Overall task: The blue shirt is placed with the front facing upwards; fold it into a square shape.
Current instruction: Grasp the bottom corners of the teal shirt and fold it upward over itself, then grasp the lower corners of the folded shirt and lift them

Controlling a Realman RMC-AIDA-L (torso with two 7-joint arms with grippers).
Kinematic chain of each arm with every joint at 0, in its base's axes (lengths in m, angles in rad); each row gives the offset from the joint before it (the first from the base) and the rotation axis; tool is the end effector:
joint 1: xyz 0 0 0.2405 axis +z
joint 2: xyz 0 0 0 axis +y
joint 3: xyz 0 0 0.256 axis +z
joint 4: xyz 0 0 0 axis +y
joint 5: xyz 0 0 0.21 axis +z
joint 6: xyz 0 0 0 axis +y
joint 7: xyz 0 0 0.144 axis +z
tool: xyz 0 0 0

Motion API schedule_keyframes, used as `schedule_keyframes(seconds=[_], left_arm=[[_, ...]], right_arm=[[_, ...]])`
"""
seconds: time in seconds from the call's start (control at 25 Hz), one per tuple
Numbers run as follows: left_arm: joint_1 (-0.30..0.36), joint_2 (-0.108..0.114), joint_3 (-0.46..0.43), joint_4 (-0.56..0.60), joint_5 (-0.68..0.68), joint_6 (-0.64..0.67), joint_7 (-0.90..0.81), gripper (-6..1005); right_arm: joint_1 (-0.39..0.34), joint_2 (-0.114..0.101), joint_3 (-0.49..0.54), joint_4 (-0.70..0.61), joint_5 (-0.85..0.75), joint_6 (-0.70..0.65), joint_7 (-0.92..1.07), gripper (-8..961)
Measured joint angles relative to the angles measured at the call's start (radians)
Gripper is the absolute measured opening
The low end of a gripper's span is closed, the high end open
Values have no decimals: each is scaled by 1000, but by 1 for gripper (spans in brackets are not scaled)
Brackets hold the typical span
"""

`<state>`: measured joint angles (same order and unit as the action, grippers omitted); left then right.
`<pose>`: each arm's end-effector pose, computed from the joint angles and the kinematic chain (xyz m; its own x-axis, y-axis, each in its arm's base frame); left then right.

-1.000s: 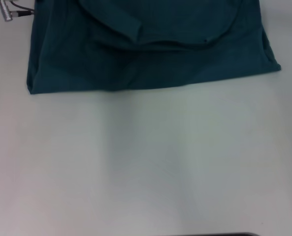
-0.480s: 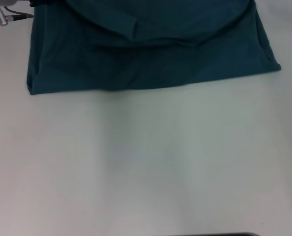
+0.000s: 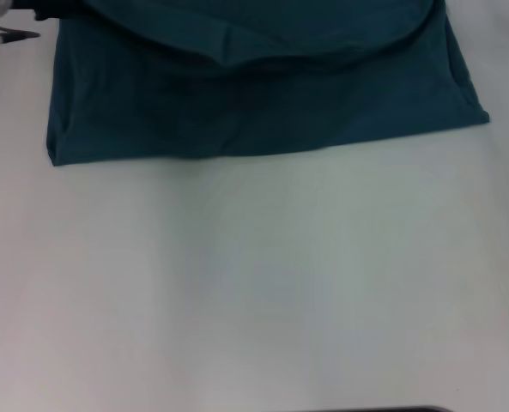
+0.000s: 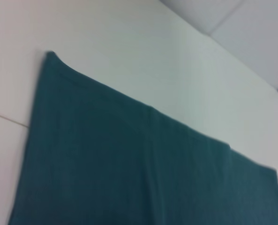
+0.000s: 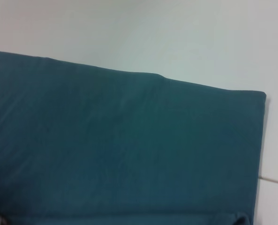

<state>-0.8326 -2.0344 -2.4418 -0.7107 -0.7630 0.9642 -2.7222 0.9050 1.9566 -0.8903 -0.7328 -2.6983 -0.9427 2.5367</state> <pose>-0.2279 0.4637 0.0410 0.1094 0.7509 0.6513 0.9907 -0.0289 -0.1331 0.2231 0.4845 0.0686 0.6266 -0.7111 -0.3189 -0.6884 -0.3133 -0.6541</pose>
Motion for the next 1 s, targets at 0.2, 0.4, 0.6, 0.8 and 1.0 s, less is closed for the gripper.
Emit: schedule_keyframes(seconds=[0.2, 0.4, 0.6, 0.8, 1.0], left_arm=[[75, -3, -16, -83, -96, 40, 2, 775], [107, 5, -9, -104, -149, 79, 17, 773], [94, 6, 32, -90, -143, 94, 28, 772], [129, -13, 30, -129, -160, 114, 31, 771], [222, -41, 29, -207, -277, 199, 113, 770]], right_arm=[[-58, 8, 49, -86, 93, -105, -57, 882], [-126, -14, 71, -104, 266, -184, -136, 894], [-154, -11, 72, -122, 288, -223, -161, 888], [-199, -1, 81, -123, 349, -302, -244, 885], [-322, 22, 144, -120, 543, -420, -413, 882]])
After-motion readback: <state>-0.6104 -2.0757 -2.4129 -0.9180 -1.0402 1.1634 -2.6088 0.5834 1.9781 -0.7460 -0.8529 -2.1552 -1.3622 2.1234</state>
